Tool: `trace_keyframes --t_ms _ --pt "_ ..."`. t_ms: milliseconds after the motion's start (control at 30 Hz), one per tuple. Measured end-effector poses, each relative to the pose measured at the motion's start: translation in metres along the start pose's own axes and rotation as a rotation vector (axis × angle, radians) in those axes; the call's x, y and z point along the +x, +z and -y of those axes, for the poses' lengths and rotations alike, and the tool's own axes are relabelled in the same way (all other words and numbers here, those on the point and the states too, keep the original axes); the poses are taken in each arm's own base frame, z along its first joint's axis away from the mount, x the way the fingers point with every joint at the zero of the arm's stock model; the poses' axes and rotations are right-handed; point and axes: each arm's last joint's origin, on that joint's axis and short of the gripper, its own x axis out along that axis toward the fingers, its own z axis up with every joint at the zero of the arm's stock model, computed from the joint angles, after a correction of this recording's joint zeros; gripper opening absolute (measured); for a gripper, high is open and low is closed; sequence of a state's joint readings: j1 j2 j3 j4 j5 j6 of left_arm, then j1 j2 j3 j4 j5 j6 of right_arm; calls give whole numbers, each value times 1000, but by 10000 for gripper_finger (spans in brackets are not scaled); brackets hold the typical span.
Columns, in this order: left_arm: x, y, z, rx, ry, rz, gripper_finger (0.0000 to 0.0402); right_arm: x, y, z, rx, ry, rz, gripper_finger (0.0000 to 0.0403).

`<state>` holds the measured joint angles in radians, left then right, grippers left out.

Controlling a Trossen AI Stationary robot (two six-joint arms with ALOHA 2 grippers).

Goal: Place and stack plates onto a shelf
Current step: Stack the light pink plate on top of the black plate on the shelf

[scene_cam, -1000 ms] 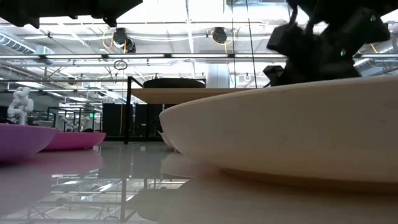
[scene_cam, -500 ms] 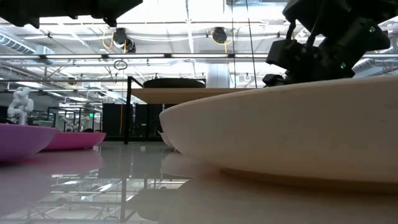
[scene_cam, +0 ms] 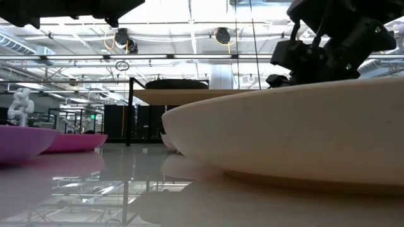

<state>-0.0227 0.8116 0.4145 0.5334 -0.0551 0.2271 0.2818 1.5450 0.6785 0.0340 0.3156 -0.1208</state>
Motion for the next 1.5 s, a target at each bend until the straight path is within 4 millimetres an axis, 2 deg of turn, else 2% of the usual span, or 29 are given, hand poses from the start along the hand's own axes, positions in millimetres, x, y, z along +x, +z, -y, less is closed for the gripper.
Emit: trace_keyframes --t_ms 200,400,467,567,633,767,1000,1100,1233,1333,1500 --pt "0 -1 0 -70 -1 -6 113 11 -3 -1 2 -2 -17 78" --pt "0 -1 0 -35 -1 -6 113 23 -5 -3 -15 -30 -9 86" --pt "0 0 0 -6 -1 -5 113 23 -5 -3 -22 -38 -12 73" --pt "0 0 0 37 0 0 113 21 -5 -2 -27 -59 -17 29" --pt "0 0 0 36 0 2 113 16 -1 1 -14 -82 8 9" --pt "-5 6 -3 11 47 26 113 1 10 6 21 -122 90 5" --pt "-19 19 -8 -25 99 87 113 -41 46 23 26 -267 398 3" --pt "-22 20 -8 -51 97 85 113 -54 63 36 -22 -361 431 2" --pt "-23 20 -8 -59 97 86 113 -64 90 68 -79 -496 437 2" --pt "-23 20 -8 -63 95 83 113 -68 102 100 -72 -552 457 1" --pt "-23 20 -8 -67 96 84 113 -63 101 165 30 -505 521 1"
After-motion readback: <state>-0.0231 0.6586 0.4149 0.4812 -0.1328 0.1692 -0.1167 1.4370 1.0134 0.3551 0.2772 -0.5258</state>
